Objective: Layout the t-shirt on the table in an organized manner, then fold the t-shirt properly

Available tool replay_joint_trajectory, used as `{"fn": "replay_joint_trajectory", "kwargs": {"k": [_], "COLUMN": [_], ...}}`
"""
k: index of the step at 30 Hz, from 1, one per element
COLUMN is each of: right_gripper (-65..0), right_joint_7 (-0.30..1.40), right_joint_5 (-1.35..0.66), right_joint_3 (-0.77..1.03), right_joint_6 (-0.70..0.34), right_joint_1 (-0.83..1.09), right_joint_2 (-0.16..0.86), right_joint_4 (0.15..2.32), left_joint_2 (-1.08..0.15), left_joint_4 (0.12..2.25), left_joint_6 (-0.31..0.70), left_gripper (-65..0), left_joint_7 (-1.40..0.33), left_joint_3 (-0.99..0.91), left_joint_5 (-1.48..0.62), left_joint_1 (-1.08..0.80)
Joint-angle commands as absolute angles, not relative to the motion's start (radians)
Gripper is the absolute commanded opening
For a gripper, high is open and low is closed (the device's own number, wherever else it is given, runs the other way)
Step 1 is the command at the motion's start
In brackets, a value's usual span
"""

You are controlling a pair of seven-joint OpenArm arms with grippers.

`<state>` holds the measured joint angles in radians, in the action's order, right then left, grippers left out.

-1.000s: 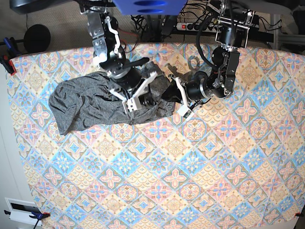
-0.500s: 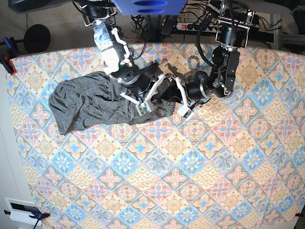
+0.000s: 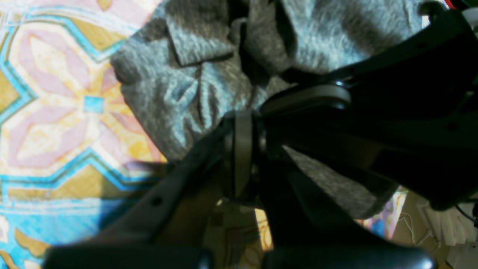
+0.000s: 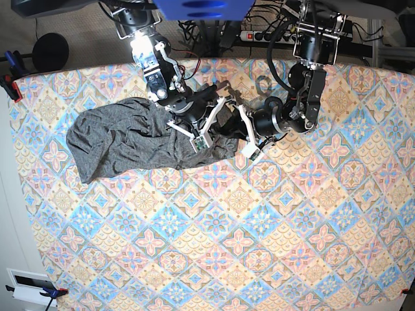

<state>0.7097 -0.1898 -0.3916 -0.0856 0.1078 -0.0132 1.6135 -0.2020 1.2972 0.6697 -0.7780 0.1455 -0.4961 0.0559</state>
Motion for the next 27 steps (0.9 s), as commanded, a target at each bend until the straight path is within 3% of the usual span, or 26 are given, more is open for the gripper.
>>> {"fn": "replay_joint_trajectory", "kwargs": {"k": [1,5,12,27], "right_gripper": [-65.0,-65.0,-65.0,-65.0], "right_joint_7": [0.688,0.688,0.625,0.625], "right_joint_5": [-0.196,-0.196,-0.194,-0.194], "right_joint_3": [-0.387,-0.374,-0.28,-0.007], "right_joint_6": [-0.091,-0.087,0.062,0.065], "right_joint_1": [0.096,0.096,0.096,0.108], "right_joint_2": [-0.018,-0.018,-0.018,-0.016], "right_joint_4": [1.627,1.627,1.627,1.744], "left_joint_2": [-0.209,-0.209,-0.209,-0.209], "left_joint_4": [1.3,1.3,1.3,1.3], "left_joint_6": [0.651,0.651,0.651,0.651], "left_gripper": [-65.0,-65.0,-65.0,-65.0], "left_joint_7": [-0.809,-0.809,-0.809,-0.809], "left_joint_3": [0.145,0.145,0.145,0.145], "left_joint_5": [-0.452,-0.452,-0.452,-0.452], "left_joint_1": [0.061,0.061,0.061,0.062]}}
